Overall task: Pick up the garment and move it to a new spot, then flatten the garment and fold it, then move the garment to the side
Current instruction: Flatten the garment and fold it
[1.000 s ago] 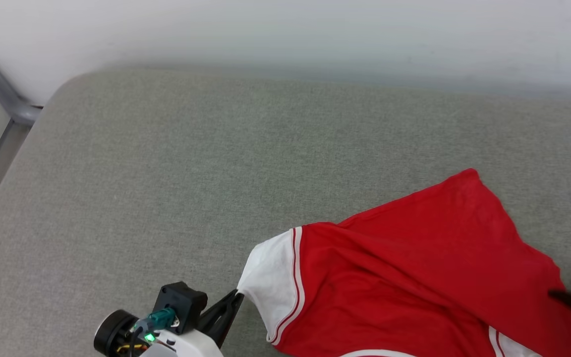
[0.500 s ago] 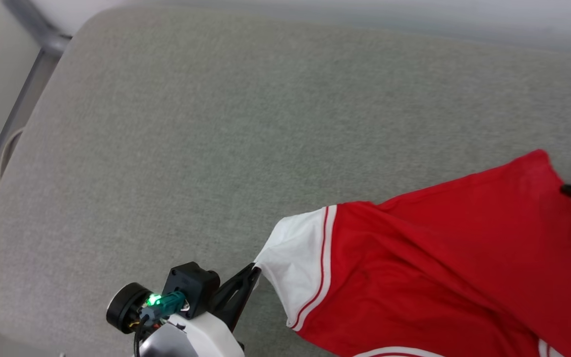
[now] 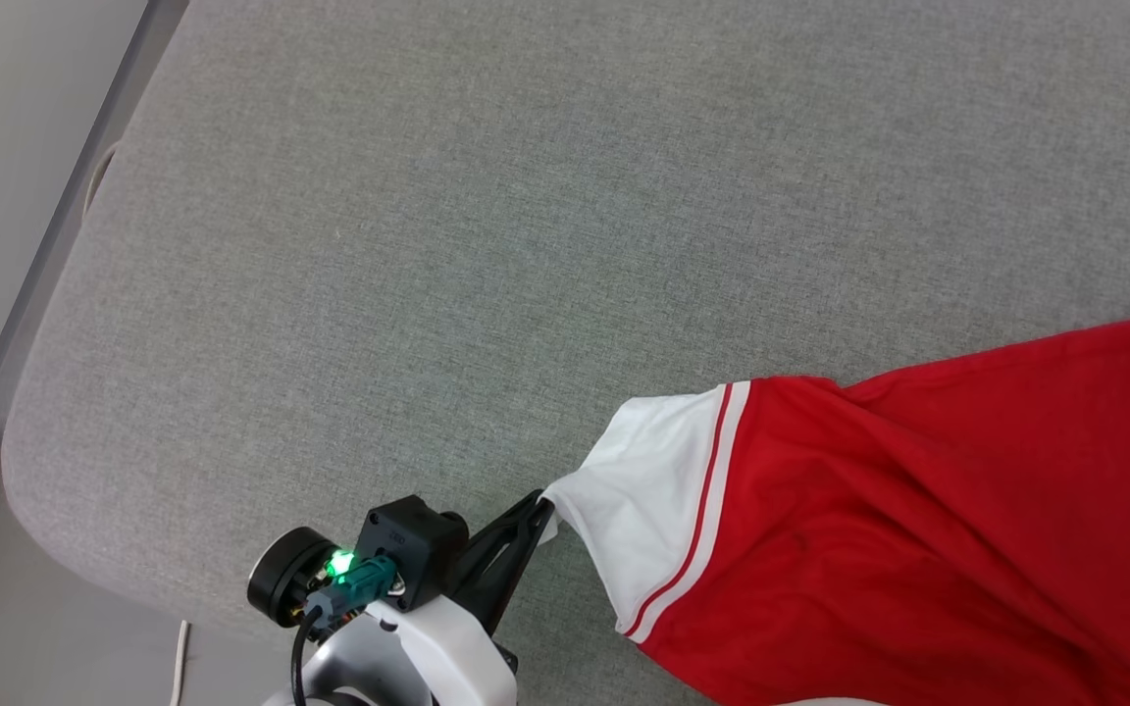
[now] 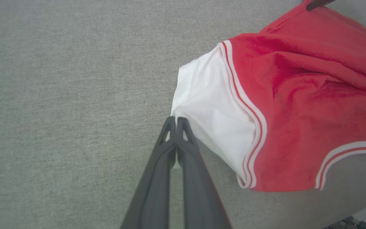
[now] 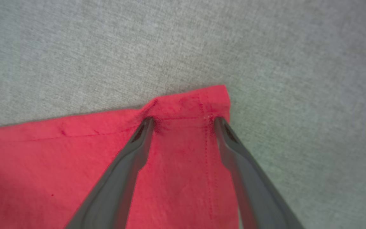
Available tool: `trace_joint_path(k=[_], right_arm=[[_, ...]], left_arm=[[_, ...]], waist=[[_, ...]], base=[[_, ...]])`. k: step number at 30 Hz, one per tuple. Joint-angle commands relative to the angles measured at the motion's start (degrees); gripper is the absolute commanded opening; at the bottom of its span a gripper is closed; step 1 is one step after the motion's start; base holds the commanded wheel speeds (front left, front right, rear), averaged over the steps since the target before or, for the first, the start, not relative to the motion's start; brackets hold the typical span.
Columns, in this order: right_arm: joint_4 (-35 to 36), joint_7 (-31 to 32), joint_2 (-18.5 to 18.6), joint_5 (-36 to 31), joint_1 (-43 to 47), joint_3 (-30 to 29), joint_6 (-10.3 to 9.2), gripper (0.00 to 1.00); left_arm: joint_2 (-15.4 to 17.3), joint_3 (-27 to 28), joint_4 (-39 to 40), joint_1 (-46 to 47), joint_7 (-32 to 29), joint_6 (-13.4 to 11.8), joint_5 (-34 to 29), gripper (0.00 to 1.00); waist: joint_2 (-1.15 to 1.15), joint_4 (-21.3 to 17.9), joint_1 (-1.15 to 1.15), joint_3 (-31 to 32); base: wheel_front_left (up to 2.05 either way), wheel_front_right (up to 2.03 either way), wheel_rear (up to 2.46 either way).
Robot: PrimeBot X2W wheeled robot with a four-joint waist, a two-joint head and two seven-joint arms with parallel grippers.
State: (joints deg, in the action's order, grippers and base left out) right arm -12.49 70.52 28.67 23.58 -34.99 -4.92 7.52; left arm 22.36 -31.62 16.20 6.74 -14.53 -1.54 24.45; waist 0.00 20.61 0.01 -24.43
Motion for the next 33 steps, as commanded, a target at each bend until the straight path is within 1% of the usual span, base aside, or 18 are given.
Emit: trace_joint_path(k=[1, 5, 8, 9, 10, 11, 13, 18, 21, 28, 33], right_arm=[[-1.1, -0.5, -0.1, -0.2, 0.5, 0.8, -0.06, 1.0], [-2.9, -0.2, -0.2, 0.4, 2.0, 2.8, -0.06, 1.0], [-4.1, 0.4, -1.0, 1.2, 4.2, 4.7, -0.05, 1.0], [-4.5, 0.8, -1.3, 1.5, 4.8, 4.9, -0.04, 0.5], [-4.8, 1.2, -1.6, 1.8, 5.4, 5.2, -0.04, 0.05], [-4.5, -0.6, -0.8, 2.1, 6.1, 5.4, -0.05, 0.0], [-4.5, -1.7, -0.6, 2.4, 5.9, 5.1, -0.05, 0.0], [-4.2, -8.5, -0.9, 4.0, 3.1, 4.9, -0.05, 0.0], [-4.2, -12.5, -0.4, 4.3, 1.5, 5.5, -0.05, 0.0], [-4.6, -22.0, 0.1, 6.3, -1.0, 5.6, -0.05, 0.0], [-4.7, -27.5, 1.0, 7.8, -1.7, 6.2, -0.05, 0.0]], left_arm=[[-0.3, -0.1, -0.1, 0.8, 0.3, 0.0, 0.1, 0.0], [-0.4, 0.5, -0.2, 0.9, 0.7, -0.2, 0.8, 0.0], [-0.1, 0.7, -0.1, 1.3, 0.9, -0.2, 0.7, 0.0], [-0.1, 0.7, -0.1, 1.4, 1.0, -0.2, 0.8, 0.0], [-0.1, 0.6, -0.1, 1.5, 1.0, -0.1, 0.8, 0.0], [0.0, 0.6, -0.3, 1.5, 1.1, -0.2, 0.7, 0.0], [0.0, 0.6, -0.4, 1.5, 1.2, -0.3, 0.7, 0.0], [0.3, 0.8, -0.9, 1.3, 1.3, -0.4, 1.0, 0.0], [0.6, 1.0, -1.1, 1.3, 1.6, -0.5, 1.0, 0.0], [1.6, 2.2, -0.7, 1.7, 1.9, -1.1, 1.1, 0.0], [2.9, 3.6, 0.0, 2.0, 1.5, -1.6, 1.1, 0.0]], waist=[[0.0, 0.2, -0.01, -0.2], [0.0, 0.4, -0.01, -0.6], [0.0, 0.5, -0.01, -0.9], [0.0, 0.5, -0.01, -0.9], [0.0, 0.5, -0.01, -0.9], [0.0, 0.5, -0.01, -0.7], [0.0, 0.5, -0.01, -0.6], [0.0, -0.3, -0.01, 1.1], [0.0, -1.1, -0.01, 2.5], [0.0, -3.4, -0.01, 7.1], [0.0, -5.4, -0.01, 11.4]], base=[[0.0, 0.0, 0.0], [0.0, 0.0, 0.0], [0.0, 0.0, 0.0], [0.0, 0.0, 0.0], [0.0, 0.0, 0.0], [0.0, 0.0, 0.0], [0.0, 0.0, 0.0], [0.0, 0.0, 0.0], [0.0, 0.0, 0.0], [0.0, 0.0, 0.0], [0.0, 0.0, 0.0]])
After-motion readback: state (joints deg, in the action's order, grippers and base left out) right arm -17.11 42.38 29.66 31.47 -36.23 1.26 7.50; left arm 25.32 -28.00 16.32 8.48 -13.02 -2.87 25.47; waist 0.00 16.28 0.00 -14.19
